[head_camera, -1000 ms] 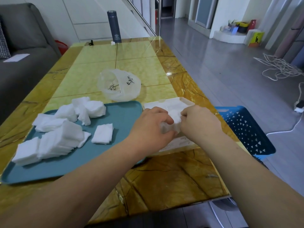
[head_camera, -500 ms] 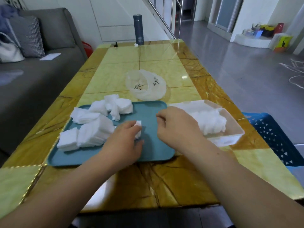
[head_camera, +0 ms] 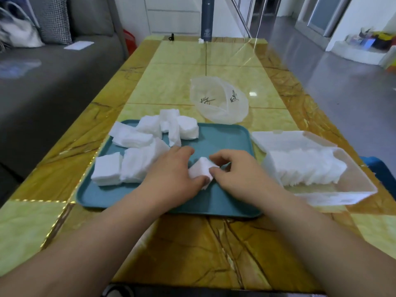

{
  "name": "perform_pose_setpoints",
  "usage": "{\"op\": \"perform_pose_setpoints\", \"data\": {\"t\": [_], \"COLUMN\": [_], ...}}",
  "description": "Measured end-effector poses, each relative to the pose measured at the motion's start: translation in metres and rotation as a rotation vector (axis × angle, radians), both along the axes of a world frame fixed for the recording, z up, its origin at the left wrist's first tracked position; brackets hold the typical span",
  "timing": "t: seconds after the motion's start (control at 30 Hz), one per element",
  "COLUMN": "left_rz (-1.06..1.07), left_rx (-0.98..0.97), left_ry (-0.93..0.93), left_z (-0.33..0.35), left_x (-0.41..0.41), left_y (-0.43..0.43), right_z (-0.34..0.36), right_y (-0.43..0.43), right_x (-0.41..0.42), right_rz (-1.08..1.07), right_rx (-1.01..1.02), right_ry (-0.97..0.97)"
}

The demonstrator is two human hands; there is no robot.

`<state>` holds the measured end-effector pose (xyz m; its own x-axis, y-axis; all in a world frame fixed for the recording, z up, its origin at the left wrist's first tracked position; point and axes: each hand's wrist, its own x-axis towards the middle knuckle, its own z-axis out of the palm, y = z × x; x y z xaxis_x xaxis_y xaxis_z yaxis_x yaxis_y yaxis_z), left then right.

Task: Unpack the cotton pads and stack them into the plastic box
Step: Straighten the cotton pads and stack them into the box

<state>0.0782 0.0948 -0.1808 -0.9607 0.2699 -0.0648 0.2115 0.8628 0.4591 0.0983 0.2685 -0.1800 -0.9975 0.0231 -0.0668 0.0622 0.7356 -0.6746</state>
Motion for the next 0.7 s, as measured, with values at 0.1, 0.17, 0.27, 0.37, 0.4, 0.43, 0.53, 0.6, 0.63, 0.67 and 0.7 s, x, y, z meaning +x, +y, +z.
{"op": "perform_pose_setpoints", "data": {"t": [0.1, 0.17, 0.27, 0.37, 0.4, 0.43, 0.53, 0.6, 0.63, 0.67, 0.7], "left_rz": [0.012, 0.04, 0.046, 0.055, 0.066, 0.079, 0.111, 0.11, 0.107, 0.102, 0.093], "left_rx": [-0.081, 0.062, 0.288, 0.519, 0.574, 0.614, 0.689, 0.728, 0.746, 0.76, 0.767], "left_ry": [-0.039, -0.103, -0.163, -0.21, -0.23, -0.248, -0.276, -0.289, -0.295, -0.301, -0.308], "left_z": [0.001, 0.004, 0.01, 0.015, 0.016, 0.016, 0.015, 0.013, 0.012, 0.012, 0.012], "left_x": [0.001, 0.003, 0.004, 0.005, 0.005, 0.004, 0.004, 0.002, 0.002, 0.002, 0.002], "left_y": [-0.001, -0.004, -0.01, -0.016, -0.017, -0.018, -0.019, -0.02, -0.02, -0.019, -0.019], "right_z": [-0.002, -0.003, -0.004, -0.003, -0.004, -0.006, -0.01, -0.011, -0.01, -0.01, -0.009], "right_y": [-0.002, -0.004, -0.005, -0.004, -0.003, -0.002, 0.002, 0.004, 0.004, 0.005, 0.006], "right_x": [-0.002, -0.002, 0.001, 0.002, 0.003, 0.003, 0.003, 0.004, 0.005, 0.006, 0.007], "right_rz": [-0.042, -0.047, -0.002, 0.058, 0.05, 0.022, -0.048, -0.064, -0.063, -0.053, -0.038], "right_rx": [-0.086, -0.145, -0.194, -0.344, -0.406, -0.454, -0.584, -0.663, -0.693, -0.707, -0.712], "right_ry": [0.011, 0.011, 0.027, 0.042, 0.047, 0.055, 0.045, 0.028, 0.03, 0.037, 0.043]}}
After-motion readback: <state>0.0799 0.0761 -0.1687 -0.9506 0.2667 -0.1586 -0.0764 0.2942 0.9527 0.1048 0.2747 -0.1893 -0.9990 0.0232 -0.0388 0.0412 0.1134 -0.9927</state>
